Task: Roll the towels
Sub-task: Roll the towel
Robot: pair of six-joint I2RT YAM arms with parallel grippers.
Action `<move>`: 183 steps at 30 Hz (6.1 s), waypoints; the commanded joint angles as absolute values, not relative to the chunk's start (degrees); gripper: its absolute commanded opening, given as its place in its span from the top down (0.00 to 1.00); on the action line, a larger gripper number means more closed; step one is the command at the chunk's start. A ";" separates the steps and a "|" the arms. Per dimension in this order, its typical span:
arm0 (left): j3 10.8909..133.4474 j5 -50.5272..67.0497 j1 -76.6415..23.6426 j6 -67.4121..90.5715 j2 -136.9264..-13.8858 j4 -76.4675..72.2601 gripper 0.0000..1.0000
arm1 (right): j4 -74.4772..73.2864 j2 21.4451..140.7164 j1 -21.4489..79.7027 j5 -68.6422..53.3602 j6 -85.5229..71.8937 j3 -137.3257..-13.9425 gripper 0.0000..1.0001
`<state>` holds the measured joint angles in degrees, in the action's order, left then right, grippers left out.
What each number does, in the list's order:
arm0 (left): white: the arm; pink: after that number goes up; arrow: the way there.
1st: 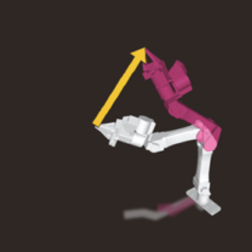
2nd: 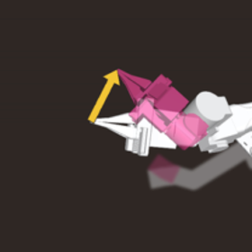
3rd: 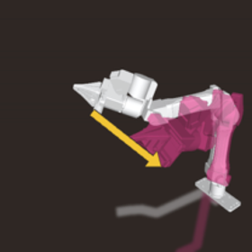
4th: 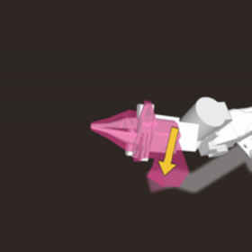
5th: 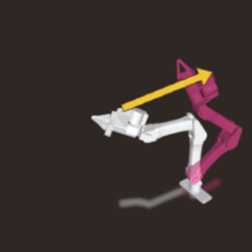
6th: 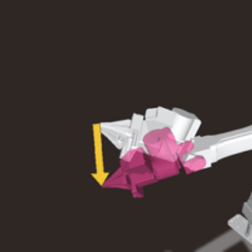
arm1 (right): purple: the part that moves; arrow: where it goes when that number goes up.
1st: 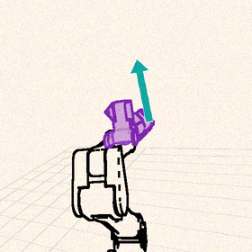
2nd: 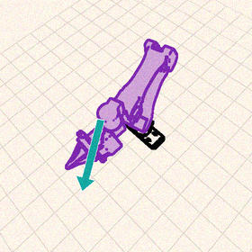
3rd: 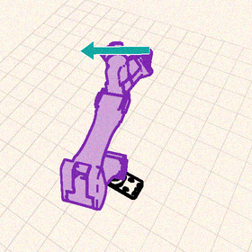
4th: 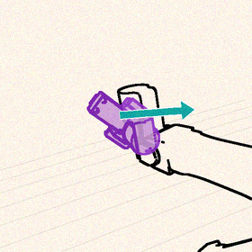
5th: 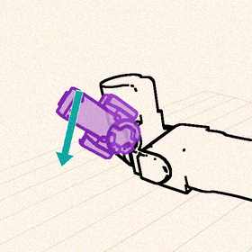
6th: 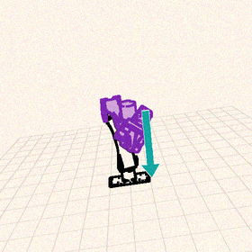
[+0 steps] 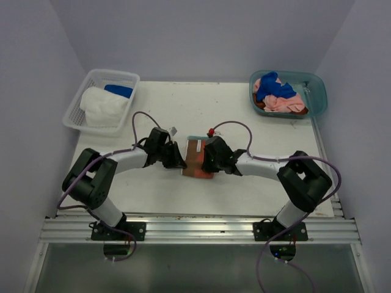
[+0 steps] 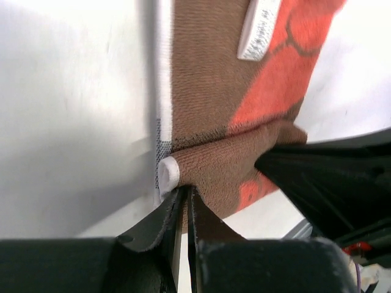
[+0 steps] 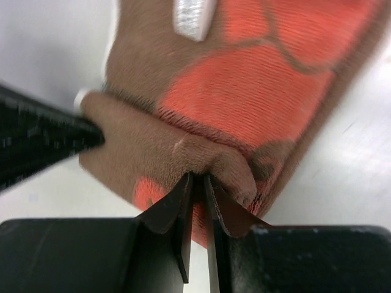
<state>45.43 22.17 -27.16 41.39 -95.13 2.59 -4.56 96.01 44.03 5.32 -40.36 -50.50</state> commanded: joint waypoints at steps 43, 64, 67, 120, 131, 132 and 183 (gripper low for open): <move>44.21 18.97 -35.33 42.80 -80.77 9.24 0.88 | -24.96 83.68 51.33 18.28 -42.54 -47.37 0.95; 49.83 14.59 -35.33 40.43 -90.71 11.16 0.89 | -21.01 82.88 53.17 13.28 -47.28 -41.31 0.98; 51.85 13.98 -35.07 39.73 -90.88 11.86 0.89 | -19.78 82.70 55.19 11.96 -48.77 -41.40 0.98; 51.34 2.37 -26.46 32.96 -75.94 31.02 0.71 | -33.76 93.43 72.51 27.51 -34.19 -71.19 0.73; 36.75 12.38 -26.46 39.37 -68.21 22.88 0.44 | -28.66 92.29 66.73 21.38 -35.68 -64.69 0.76; 35.78 14.31 -26.46 40.07 -67.77 21.81 0.44 | -27.78 92.29 65.84 20.57 -35.60 -64.08 0.80; 23.99 18.91 -31.81 52.82 -66.89 5.54 0.80 | -18.28 100.02 61.17 8.53 -38.23 -57.92 1.00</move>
